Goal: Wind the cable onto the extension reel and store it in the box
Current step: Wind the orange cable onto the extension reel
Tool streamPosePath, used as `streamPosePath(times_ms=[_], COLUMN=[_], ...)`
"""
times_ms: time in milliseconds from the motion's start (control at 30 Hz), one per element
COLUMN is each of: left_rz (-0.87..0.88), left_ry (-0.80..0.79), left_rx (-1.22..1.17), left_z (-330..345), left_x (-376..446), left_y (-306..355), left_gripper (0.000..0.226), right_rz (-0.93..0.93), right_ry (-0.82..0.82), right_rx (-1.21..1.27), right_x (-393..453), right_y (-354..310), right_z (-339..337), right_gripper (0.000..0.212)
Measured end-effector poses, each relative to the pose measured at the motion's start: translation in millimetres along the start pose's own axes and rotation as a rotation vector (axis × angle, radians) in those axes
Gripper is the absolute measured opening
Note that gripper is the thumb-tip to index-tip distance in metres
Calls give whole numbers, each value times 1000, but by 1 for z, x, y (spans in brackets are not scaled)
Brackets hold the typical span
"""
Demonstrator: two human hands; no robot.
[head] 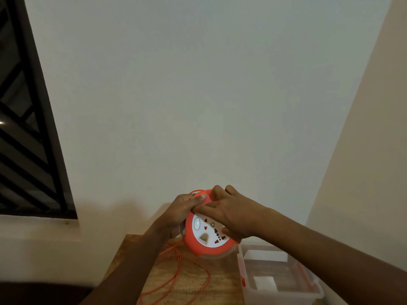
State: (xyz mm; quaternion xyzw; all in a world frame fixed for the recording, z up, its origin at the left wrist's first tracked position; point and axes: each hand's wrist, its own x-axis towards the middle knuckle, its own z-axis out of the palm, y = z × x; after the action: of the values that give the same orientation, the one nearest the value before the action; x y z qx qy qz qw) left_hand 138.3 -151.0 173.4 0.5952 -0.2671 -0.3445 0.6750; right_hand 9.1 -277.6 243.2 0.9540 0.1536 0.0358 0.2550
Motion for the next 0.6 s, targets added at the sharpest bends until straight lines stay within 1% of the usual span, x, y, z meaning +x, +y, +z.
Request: streamPosePath(times_ms=[100,167,233,300,367,433,500,600], left_rz=[-17,-21,-19,-19,-11,23,67,138], left_ry=[-1,0,-8,-16,-18,7,49,142], left_rx=[3,4,0,-14,-76,-188,-271,-308], left_z=[-1,-3,-5,-6,-8,-12,-15,-9], left_x=[1,3,3,2,2,3,5,6], left_y=[0,-1,-2,-3,-6,-7,-6,-2], left_gripper=[31,33,34,38,48,54,56,53], right_rz=[16,9,-43,-104,-89,24,197,391], right_ry=[-2,14,58,97,137,178,233,270], right_rx=[58,54,-24,-111,-190,-194,-132,1], right_x=[2,3,3,4,4,3,4,12], right_y=[0,-1,0,0,1,2,1,-9], right_z=[-3,-7,-8,-5,2,8,9,5], right_gripper=[95,88,84,83,82,73,65,64])
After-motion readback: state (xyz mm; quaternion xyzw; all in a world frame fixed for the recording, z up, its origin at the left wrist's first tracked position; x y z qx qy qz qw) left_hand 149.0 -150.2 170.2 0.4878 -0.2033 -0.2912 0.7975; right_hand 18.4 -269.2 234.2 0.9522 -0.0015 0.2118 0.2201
